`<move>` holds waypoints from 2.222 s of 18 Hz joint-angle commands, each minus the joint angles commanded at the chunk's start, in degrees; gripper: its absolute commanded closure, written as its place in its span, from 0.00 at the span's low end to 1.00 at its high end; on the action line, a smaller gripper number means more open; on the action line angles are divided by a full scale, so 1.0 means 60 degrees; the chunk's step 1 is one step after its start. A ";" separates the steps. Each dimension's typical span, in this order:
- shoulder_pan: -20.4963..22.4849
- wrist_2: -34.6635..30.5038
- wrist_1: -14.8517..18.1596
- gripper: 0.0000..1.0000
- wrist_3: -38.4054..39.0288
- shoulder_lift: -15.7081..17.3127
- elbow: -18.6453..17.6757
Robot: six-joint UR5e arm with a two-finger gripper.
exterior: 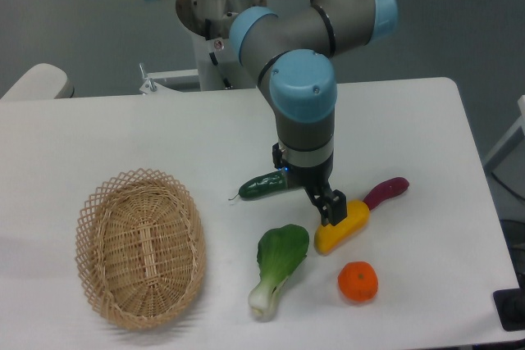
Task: Pick up the cucumber from the table
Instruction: 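Move the open gripper from the yellow vegetable toward the green cucumber, then lower the gripper onto the green cucumber and close around it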
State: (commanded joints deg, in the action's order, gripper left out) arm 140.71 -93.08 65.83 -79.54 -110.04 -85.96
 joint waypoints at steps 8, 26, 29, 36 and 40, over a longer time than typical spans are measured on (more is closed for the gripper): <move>0.0234 -0.0029 -0.0132 0.00 -0.0044 0.0220 -0.0658; 0.0044 -0.0454 -0.2372 0.00 -0.0220 0.0498 -0.4321; -0.0146 -0.0469 -0.2461 0.00 -0.0307 0.0279 -0.4380; -0.0190 -0.0498 -0.2490 0.00 -0.0293 -0.0029 -0.4439; -0.0190 -0.0484 -0.2534 0.44 -0.0322 -0.0088 -0.4351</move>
State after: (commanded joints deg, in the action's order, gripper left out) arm 139.57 -95.98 50.63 -81.47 -110.57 -112.06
